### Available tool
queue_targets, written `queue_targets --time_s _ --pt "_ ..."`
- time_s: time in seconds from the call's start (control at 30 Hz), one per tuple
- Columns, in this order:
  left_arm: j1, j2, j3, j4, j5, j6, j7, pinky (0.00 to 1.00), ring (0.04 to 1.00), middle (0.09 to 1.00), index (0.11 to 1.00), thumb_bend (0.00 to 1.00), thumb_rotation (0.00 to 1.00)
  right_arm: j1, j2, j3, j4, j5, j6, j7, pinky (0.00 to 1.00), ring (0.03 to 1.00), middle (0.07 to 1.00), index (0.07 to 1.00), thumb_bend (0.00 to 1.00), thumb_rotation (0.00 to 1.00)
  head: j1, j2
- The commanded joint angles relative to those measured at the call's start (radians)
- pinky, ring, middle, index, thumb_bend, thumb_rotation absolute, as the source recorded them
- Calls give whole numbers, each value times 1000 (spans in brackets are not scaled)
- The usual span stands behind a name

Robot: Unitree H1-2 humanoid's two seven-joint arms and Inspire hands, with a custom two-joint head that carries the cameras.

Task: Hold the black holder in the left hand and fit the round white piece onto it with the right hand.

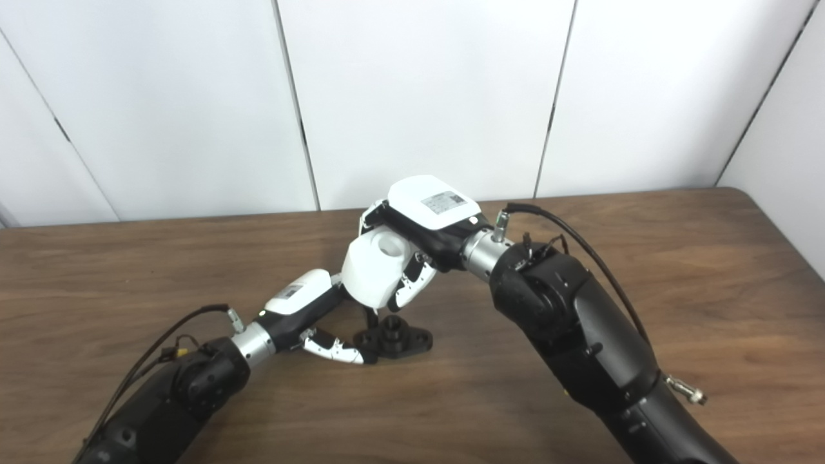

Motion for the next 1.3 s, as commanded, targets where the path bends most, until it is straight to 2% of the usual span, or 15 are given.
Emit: queue_targets --time_s 0.0,0.23,0.37,0.47,0.73,1.27 --pt "51 -9 -58 66 81 91 -87 909 952 899 480 525 69 -64 1 -5 -9 8 -32 -3 631 742 727 479 523 140 3 4" --pt "53 -13 -52 60 69 96 -94 923 956 901 480 524 69 -85 -13 4 4 27 -59 37 630 738 727 479 522 139 8 17" --pt "52 -11 -56 51 77 112 -101 924 960 906 480 524 71 -113 -39 7 4 32 -88 65 620 733 727 480 519 141 7 21" --pt "49 -11 -57 61 71 98 -99 920 956 903 480 524 72 -145 -57 9 1 25 -106 92 623 741 727 481 519 145 5 26" --pt "54 -11 -56 52 67 107 -102 917 958 903 480 524 70 -200 -65 5 -10 22 -87 152 626 742 725 483 519 143 0 31" --pt "55 -7 -60 29 68 126 -115 928 956 906 480 524 70 -209 -64 11 7 28 -130 170 634 733 718 485 517 143 0 41"
